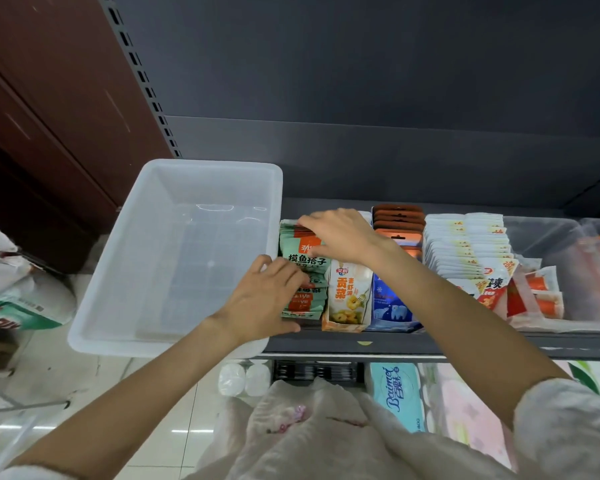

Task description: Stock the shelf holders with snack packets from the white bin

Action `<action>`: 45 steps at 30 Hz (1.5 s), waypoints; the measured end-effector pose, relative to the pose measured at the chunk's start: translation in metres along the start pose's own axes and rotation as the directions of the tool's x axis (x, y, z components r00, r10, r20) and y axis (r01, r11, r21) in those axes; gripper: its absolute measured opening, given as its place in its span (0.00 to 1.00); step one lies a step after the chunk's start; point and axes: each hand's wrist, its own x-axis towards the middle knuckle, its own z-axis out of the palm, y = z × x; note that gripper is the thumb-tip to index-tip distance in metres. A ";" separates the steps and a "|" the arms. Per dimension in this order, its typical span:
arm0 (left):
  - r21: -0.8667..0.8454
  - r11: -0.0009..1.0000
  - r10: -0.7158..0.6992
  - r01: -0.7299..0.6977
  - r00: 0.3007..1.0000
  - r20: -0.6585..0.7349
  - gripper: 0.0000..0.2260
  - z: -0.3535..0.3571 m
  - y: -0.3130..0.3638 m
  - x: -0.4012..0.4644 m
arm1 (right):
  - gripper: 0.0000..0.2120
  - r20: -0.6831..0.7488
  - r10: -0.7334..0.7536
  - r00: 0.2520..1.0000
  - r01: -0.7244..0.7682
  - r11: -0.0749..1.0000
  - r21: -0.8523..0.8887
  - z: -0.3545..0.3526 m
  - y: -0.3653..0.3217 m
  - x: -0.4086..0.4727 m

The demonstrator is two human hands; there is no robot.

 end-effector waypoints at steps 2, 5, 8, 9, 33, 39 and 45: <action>0.075 0.997 -0.022 0.019 0.999 0.038 0.29 0.004 0.004 0.006 | 0.25 0.011 -0.005 1.000 0.005 1.000 0.006 -0.001 0.001 0.002; 0.095 0.995 -0.020 0.016 0.999 0.040 0.23 0.001 0.000 0.018 | 0.24 0.015 -0.004 1.000 0.004 0.999 0.034 0.000 0.001 0.001; 0.041 0.999 0.014 -0.016 0.999 0.053 0.18 -0.002 -0.005 0.020 | 0.24 0.015 -0.001 1.000 0.000 0.998 0.061 0.002 0.001 0.000; 0.041 0.999 0.015 -0.017 0.999 0.046 0.16 -0.001 -0.006 0.018 | 0.24 0.019 0.000 1.000 -0.002 0.998 0.068 0.002 0.001 0.000; -0.095 0.980 -0.197 0.177 0.942 -0.273 0.07 0.006 -0.010 0.015 | 0.16 0.469 -0.056 0.881 -0.116 0.937 0.330 -0.019 0.021 0.032; -0.136 0.987 -0.114 0.090 0.977 -0.182 0.13 0.003 -0.017 0.008 | 0.23 0.449 -0.068 0.891 -0.213 0.811 0.546 -0.032 0.027 0.025; -0.174 0.976 -0.169 0.128 0.955 -0.245 0.12 0.002 -0.015 0.003 | 0.21 0.316 -0.020 0.949 -0.071 0.959 0.275 -0.031 0.021 0.019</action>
